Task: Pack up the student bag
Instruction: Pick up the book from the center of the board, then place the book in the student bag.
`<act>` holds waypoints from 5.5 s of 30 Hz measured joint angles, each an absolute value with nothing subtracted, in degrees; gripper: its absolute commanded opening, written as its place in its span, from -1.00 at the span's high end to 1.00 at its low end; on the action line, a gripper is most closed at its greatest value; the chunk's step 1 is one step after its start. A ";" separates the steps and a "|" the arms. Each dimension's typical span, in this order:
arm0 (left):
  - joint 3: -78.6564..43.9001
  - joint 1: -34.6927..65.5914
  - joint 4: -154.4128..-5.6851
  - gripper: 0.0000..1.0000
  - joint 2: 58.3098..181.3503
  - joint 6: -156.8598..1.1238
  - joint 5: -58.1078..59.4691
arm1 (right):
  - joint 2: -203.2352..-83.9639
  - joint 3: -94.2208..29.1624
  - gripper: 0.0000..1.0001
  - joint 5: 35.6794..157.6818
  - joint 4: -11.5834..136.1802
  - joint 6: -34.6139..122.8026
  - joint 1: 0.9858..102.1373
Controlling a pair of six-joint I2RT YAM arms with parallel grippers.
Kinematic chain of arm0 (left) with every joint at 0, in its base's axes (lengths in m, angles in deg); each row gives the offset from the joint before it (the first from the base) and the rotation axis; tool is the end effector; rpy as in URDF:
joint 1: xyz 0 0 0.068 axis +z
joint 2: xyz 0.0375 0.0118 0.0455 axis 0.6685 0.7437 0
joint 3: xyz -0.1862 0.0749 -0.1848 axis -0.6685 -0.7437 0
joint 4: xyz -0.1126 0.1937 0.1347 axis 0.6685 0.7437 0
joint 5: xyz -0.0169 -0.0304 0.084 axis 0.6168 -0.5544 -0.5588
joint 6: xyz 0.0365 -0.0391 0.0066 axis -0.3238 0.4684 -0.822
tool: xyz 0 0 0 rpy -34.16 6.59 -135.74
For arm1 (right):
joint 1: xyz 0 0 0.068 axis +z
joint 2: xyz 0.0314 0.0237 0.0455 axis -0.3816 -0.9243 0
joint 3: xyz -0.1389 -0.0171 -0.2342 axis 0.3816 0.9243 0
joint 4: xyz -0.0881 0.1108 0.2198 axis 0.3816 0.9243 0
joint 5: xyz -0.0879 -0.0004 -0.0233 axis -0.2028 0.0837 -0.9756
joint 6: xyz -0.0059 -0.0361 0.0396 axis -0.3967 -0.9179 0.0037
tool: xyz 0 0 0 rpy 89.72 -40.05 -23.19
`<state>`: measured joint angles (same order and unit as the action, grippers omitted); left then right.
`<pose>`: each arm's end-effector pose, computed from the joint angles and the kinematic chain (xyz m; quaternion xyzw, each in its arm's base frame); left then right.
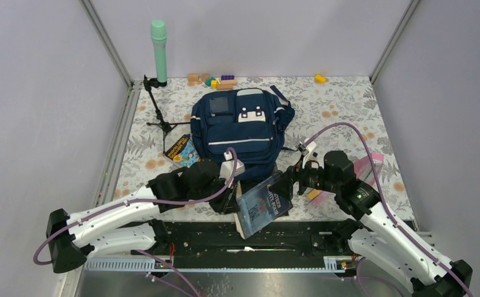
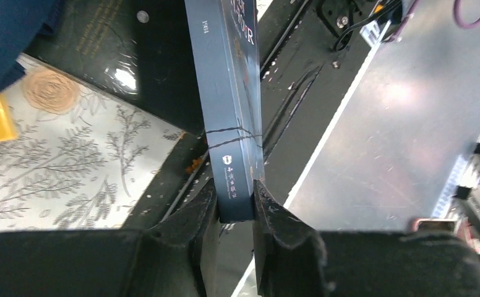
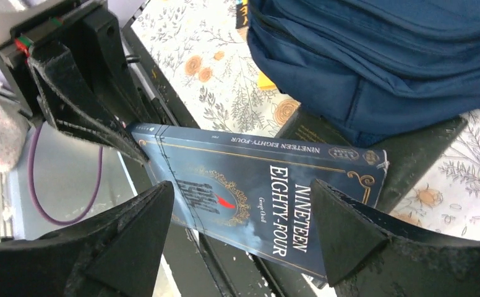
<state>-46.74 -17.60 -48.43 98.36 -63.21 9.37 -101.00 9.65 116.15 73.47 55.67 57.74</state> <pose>0.0916 -0.1764 0.2681 0.3166 0.8434 -0.3792 0.2114 0.1244 0.1079 0.2856 -0.2530 0.7514 0.4297 0.4322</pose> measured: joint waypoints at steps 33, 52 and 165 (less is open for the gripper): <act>-29.89 -16.55 -33.83 1.00 107.62 -98.18 9.78 | -125.83 -0.66 -0.74 137.77 76.31 24.18 64.32; -26.17 -14.50 -37.28 -0.96 107.91 -100.04 4.36 | -115.71 5.13 1.00 120.35 75.00 31.19 67.54; -21.74 5.24 -50.53 1.00 112.61 -84.93 2.75 | -108.21 9.26 1.00 102.58 59.99 87.41 63.32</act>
<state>-21.74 5.24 -50.53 112.61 -84.93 2.75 -108.21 9.26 102.58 59.99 87.41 63.32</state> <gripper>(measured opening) 0.013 0.256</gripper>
